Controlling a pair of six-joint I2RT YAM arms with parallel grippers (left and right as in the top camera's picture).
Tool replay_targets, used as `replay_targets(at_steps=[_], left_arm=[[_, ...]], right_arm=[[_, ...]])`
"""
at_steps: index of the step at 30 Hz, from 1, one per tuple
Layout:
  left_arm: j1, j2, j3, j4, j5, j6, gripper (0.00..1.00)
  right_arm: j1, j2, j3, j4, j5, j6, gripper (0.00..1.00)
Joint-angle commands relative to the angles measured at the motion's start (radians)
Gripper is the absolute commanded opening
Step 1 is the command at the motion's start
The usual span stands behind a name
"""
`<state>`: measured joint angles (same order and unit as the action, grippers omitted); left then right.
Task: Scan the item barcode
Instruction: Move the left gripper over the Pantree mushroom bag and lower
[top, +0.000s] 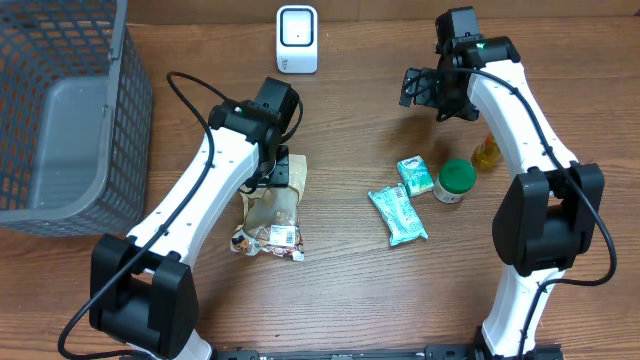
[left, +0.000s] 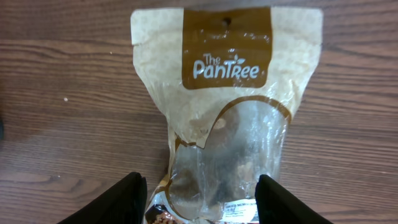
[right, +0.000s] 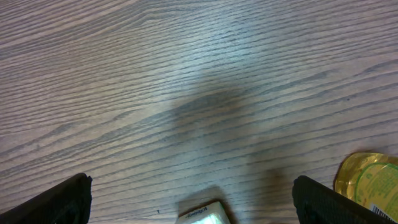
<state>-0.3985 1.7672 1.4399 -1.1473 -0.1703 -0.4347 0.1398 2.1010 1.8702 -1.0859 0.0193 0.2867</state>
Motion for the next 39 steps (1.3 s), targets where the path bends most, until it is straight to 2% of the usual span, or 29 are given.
replay_targets(at_steps=[1, 13, 15, 23, 28, 31, 39], left_arm=[[0.007, 0.000, -0.037, 0.020, -0.023, 0.004, 0.57], [0.007, 0.001, -0.117, 0.090, -0.019, -0.008, 0.58], [0.007, 0.003, -0.126, 0.090, -0.012, -0.018, 0.61], [0.007, 0.006, -0.157, 0.045, 0.026, -0.017, 0.58], [0.007, 0.006, -0.157, -0.023, 0.026, -0.015, 0.49], [0.007, 0.006, -0.158, -0.053, 0.026, -0.015, 0.36], [0.007, 0.006, -0.229, -0.001, 0.018, -0.023, 0.30]], right_arm=[[0.003, -0.027, 0.015, 0.003, 0.013, -0.007, 1.00], [0.003, -0.027, 0.015, 0.003, 0.013, -0.007, 1.00], [0.003, -0.027, 0.015, 0.003, 0.013, -0.007, 1.00], [0.003, -0.027, 0.015, 0.003, 0.013, -0.007, 1.00], [0.003, -0.027, 0.015, 0.003, 0.013, -0.007, 1.00], [0.003, -0.027, 0.015, 0.003, 0.013, -0.007, 1.00], [0.003, -0.027, 0.015, 0.003, 0.013, -0.007, 1.00]])
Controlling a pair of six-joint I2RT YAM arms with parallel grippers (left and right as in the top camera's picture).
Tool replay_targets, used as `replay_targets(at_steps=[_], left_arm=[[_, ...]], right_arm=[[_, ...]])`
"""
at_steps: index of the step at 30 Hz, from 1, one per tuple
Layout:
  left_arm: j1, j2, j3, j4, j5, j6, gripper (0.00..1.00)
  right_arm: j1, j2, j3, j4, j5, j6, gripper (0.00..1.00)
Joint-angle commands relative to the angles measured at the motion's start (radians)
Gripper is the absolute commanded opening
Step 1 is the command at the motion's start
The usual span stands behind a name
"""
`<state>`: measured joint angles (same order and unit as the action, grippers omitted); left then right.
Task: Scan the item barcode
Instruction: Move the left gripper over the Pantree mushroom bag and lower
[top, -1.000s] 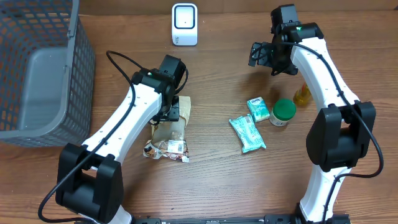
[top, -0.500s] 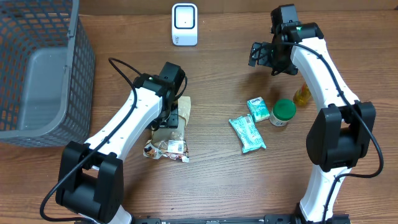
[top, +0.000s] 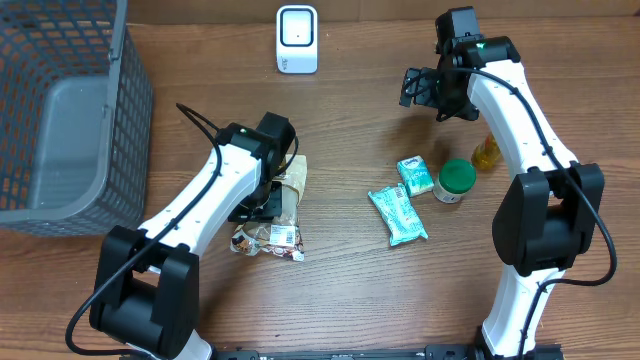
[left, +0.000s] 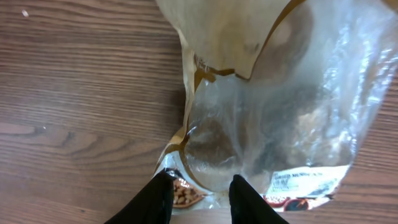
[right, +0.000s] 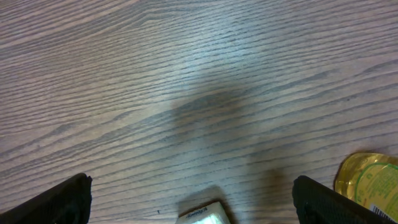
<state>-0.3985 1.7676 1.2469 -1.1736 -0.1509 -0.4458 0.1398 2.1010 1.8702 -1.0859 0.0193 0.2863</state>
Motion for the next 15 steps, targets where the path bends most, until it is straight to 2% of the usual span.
replay_targets(at_steps=[1, 3, 15], left_arm=[[0.007, 0.006, -0.049, 0.041, -0.001, -0.013, 0.29], [0.006, 0.006, -0.069, 0.061, 0.002, -0.028, 0.30], [0.005, 0.006, -0.161, 0.155, 0.258, -0.034, 0.31]], right_arm=[[0.003, -0.027, 0.015, 0.003, 0.013, -0.007, 1.00], [0.003, -0.027, 0.015, 0.003, 0.013, -0.007, 1.00], [0.003, -0.027, 0.015, 0.003, 0.013, -0.007, 1.00]])
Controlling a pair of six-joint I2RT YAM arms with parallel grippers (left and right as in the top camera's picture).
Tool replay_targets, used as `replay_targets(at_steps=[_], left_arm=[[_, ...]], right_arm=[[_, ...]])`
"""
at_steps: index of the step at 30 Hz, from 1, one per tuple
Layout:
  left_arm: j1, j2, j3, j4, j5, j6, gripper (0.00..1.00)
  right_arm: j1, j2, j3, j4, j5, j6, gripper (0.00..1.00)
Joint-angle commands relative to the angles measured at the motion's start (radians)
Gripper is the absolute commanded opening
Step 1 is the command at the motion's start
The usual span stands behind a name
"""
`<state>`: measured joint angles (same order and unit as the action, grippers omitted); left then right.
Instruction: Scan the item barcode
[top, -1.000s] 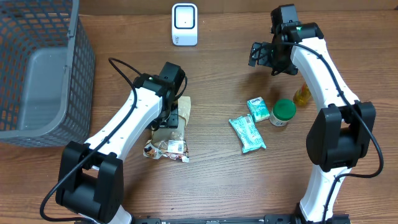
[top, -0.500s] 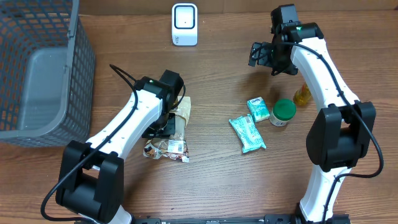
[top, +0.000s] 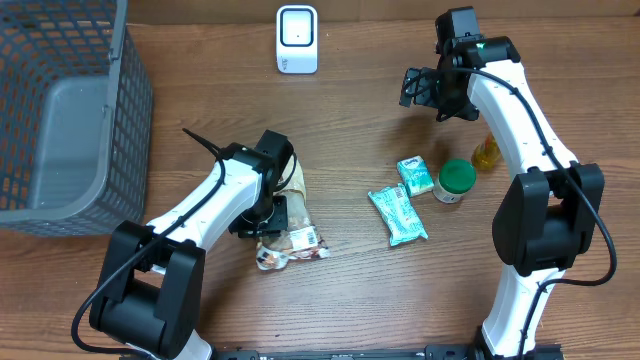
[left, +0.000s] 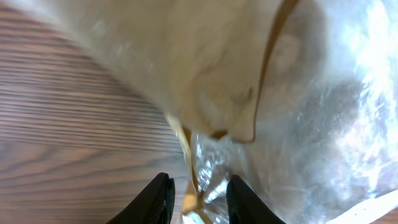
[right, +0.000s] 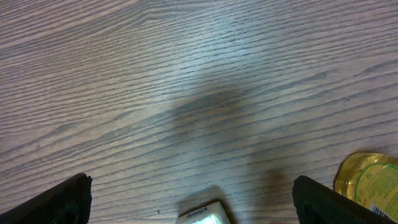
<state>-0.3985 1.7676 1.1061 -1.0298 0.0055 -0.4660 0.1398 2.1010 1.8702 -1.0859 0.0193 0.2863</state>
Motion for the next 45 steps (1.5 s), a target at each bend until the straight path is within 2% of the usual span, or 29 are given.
replay_targets(at_steps=[1, 18, 26, 33, 34, 35, 36, 39, 45], left_arm=[[0.005, 0.006, -0.025, 0.015, 0.124, -0.014, 0.31], [-0.049, 0.005, -0.033, 0.037, 0.370, -0.008, 0.35], [-0.040, 0.005, -0.012, 0.027, 0.582, 0.133, 0.28], [-0.027, 0.005, 0.061, -0.036, 0.503, 0.178, 0.29], [-0.027, 0.005, 0.066, -0.044, 0.478, 0.178, 0.26], [-0.028, 0.005, 0.069, -0.059, 0.443, 0.179, 0.10], [-0.029, 0.005, 0.069, -0.064, 0.435, 0.178, 0.04], [-0.043, 0.005, 0.069, -0.089, 0.401, 0.207, 0.04], [-0.075, 0.005, 0.068, -0.064, 0.218, 0.223, 0.04]], right_arm=[[0.003, -0.027, 0.015, 0.003, 0.013, -0.007, 1.00], [0.003, -0.027, 0.015, 0.003, 0.013, -0.007, 1.00], [0.003, -0.027, 0.015, 0.003, 0.013, -0.007, 1.00], [0.003, -0.027, 0.015, 0.003, 0.013, -0.007, 1.00], [0.003, -0.027, 0.015, 0.003, 0.013, -0.007, 1.00], [0.003, -0.027, 0.015, 0.003, 0.013, -0.007, 1.00], [0.003, -0.027, 0.015, 0.003, 0.013, -0.007, 1.00], [0.003, -0.027, 0.015, 0.003, 0.013, -0.007, 1.00], [0.003, -0.027, 0.015, 0.003, 0.013, -0.007, 1.00]])
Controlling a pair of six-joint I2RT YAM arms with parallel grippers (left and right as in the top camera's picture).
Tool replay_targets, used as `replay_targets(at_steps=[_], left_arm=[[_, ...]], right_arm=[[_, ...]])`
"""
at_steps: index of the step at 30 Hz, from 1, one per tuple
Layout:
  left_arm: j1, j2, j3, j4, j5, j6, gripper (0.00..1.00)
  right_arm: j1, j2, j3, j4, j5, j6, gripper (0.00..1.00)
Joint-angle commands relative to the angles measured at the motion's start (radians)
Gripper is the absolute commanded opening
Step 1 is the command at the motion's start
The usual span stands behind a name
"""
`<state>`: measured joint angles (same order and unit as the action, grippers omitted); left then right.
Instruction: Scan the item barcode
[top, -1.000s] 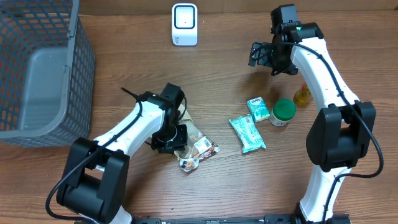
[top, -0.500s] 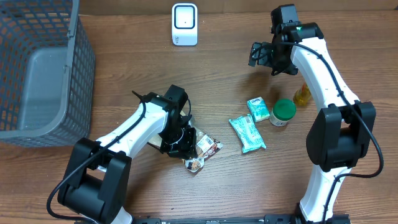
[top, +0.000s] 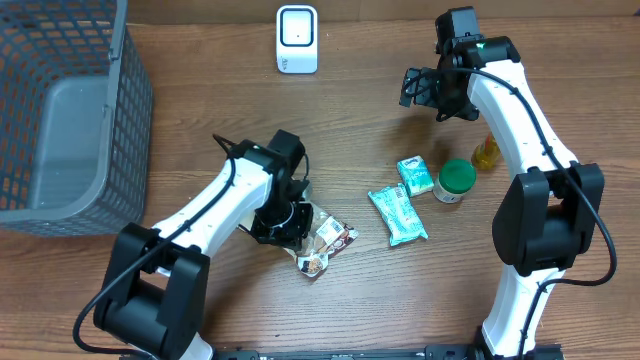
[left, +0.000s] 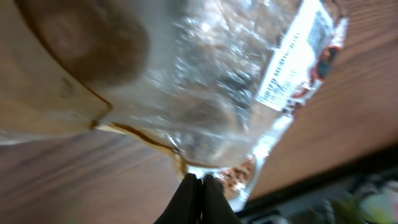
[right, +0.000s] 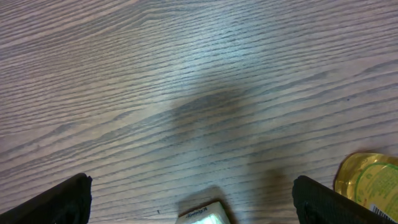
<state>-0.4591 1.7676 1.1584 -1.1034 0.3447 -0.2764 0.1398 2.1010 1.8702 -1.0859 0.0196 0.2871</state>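
Note:
My left gripper (left: 198, 182) is shut on the edge of a tan and clear snack bag (left: 186, 74); the bag fills the left wrist view, its white printed label (left: 292, 62) toward the upper right. From overhead the left gripper (top: 283, 218) is at mid-table, and the bag's (top: 325, 245) printed bottom end sticks out to its lower right. The white barcode scanner (top: 297, 38) stands at the far edge. My right gripper (top: 420, 88) hangs open at the back right, holding nothing.
A grey mesh basket (top: 60, 110) fills the far left. Two teal packets (top: 415, 175) (top: 397, 215), a green-lidded jar (top: 456, 180) and a yellow bottle (top: 486, 152) lie right of centre. The right wrist view shows a packet's top (right: 202, 216) and the bottle (right: 367, 180).
The left fingers, then a little apart around the bag, are now fully closed on its edge. The gripper and bag have shifted right, and the bag's bottom end has swung further right.
My left gripper first stood open above the bag lying flat with its logo up. Then it was low over the clear lower part with the fingers narrowed. The bag then tilted and shifted, and is now pinched and turned. The right arm stayed still.

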Motion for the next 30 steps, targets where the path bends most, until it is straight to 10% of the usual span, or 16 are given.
replay_targets(at_steps=[1, 30], left_arm=[[-0.016, 0.005, 0.015, 0.016, -0.128, 0.034, 0.04], [-0.061, 0.011, -0.009, 0.132, -0.130, -0.015, 0.04]], right_arm=[[0.003, -0.027, 0.015, 0.003, 0.013, -0.008, 1.00], [0.003, -0.027, 0.015, 0.003, 0.013, -0.008, 1.00]])
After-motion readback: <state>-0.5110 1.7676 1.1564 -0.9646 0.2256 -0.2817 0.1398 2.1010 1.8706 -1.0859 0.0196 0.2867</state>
